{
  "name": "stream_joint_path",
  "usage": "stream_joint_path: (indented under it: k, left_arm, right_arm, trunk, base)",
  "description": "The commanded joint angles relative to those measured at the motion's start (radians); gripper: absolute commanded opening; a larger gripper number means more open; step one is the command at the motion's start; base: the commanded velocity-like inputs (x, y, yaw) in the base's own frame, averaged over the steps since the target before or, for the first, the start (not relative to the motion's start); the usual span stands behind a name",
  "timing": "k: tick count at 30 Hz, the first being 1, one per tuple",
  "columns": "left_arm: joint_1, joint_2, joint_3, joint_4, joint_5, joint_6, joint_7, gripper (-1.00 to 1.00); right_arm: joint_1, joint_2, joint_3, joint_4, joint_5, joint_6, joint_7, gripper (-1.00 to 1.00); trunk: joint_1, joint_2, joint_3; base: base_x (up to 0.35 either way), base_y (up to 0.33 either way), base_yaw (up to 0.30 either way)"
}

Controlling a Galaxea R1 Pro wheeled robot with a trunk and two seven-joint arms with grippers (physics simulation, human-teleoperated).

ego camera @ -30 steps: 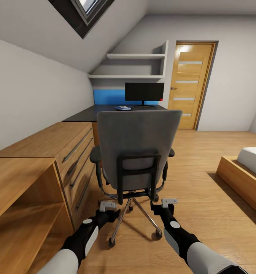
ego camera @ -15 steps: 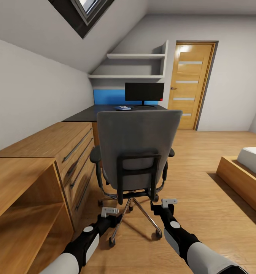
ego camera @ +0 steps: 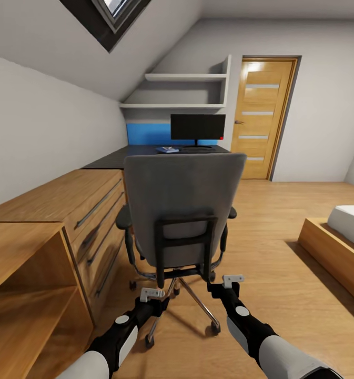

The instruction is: In the bedroom, organize the workspace by keeping the computer under the desk, ensuring the monitor is on the desk, placing the keyboard on the desk next to the monitor, placing the mouse on the desk next to the keyboard, moving the folder from the swivel chair onto the desk next to the mouse, stacking the notebook on top of the folder with the pen on top of the notebook, and positioning the swivel chair next to the desk.

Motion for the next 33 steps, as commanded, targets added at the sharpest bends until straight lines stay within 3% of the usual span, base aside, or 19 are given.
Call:
stream_joint_path:
  k: [1,14,20,33]
  left_arm:
    - [-0.001,-0.001,0.008,0.001,-0.011,-0.005,-0.006,1.00]
    - [-0.001,-0.001,0.007,0.001,-0.011,-0.007,-0.007,1.00]
    - [-0.001,-0.001,0.008,0.001,-0.011,-0.039,-0.006,1.00]
    - [-0.001,-0.001,0.008,0.001,-0.011,-0.049,-0.005,1.00]
  right_arm:
    - [-0.001,0.000,0.009,0.001,-0.009,-0.004,-0.005,1.00]
    - [-0.001,0.000,0.009,0.001,-0.009,-0.004,-0.004,1.00]
    - [-0.001,0.000,0.009,0.001,-0.009,-0.004,-0.004,1.00]
    - [-0.001,0.000,0.009,0.001,-0.009,-0.004,-0.004,1.00]
  trunk:
    - [0.000,0.000,-0.001]
    - [0.000,0.000,-0.001]
    - [0.000,0.000,-0.001]
    - [0.000,0.000,-0.001]
  base:
    - [0.067,-0.075,0.000]
    - [0.104,-0.014,0.000]
    - [0.058,0.000,0.000]
    - [0.296,-0.039,-0.003]
